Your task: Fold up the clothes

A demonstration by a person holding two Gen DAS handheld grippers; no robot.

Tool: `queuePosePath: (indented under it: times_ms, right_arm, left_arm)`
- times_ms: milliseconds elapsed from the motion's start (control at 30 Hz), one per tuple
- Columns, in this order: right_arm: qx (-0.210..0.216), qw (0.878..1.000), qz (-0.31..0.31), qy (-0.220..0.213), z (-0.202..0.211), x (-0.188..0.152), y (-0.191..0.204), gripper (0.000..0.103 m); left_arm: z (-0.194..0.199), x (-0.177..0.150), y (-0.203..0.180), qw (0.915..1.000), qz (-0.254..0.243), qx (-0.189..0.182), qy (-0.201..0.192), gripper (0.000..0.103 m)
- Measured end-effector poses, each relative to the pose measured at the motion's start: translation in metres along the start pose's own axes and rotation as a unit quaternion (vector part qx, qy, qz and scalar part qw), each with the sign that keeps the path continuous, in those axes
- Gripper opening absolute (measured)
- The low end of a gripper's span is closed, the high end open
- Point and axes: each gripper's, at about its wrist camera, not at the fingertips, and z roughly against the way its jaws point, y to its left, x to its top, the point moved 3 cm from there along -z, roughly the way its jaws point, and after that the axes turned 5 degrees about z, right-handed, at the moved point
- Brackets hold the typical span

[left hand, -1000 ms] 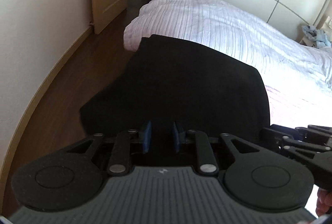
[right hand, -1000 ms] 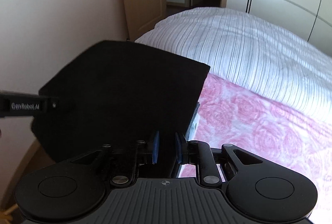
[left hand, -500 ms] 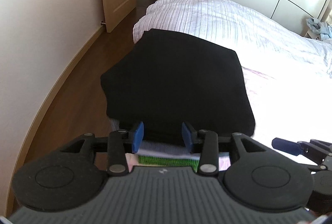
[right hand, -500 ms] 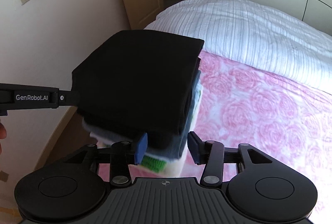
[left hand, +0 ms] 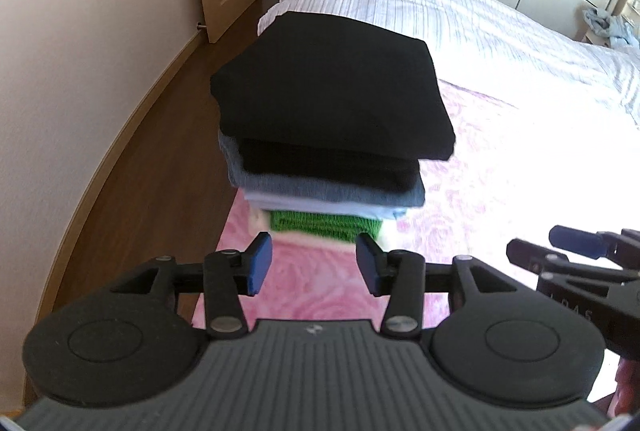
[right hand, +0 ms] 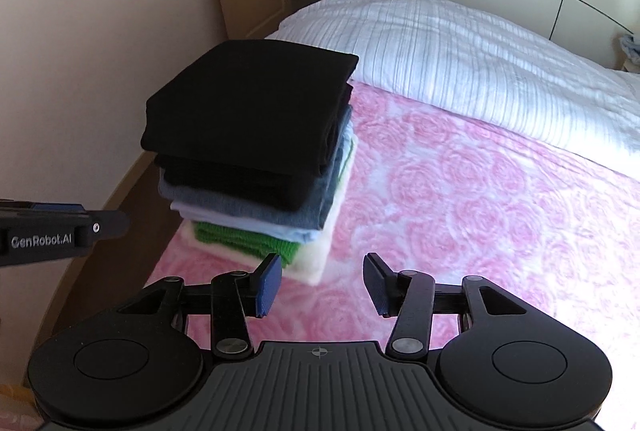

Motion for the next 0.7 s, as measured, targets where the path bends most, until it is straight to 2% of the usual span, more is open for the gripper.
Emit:
queuePosePath:
  times_ms: [367,700]
  right_arm:
    - [-0.001,1.000,-0.004,-0.006,0.018,-0.019,0.015,0.050]
    - [0.015,1.000,-0.014,-0.001,0.015,-0.027,0.003,0.050]
  left_arm:
    - [0.011,-0.030,0.004,0.9999,-0.004,0.001,0.010,0.046]
    - [0.004,-0.039,-0.003,0.9996,0.011,0.019,0.019,0.046]
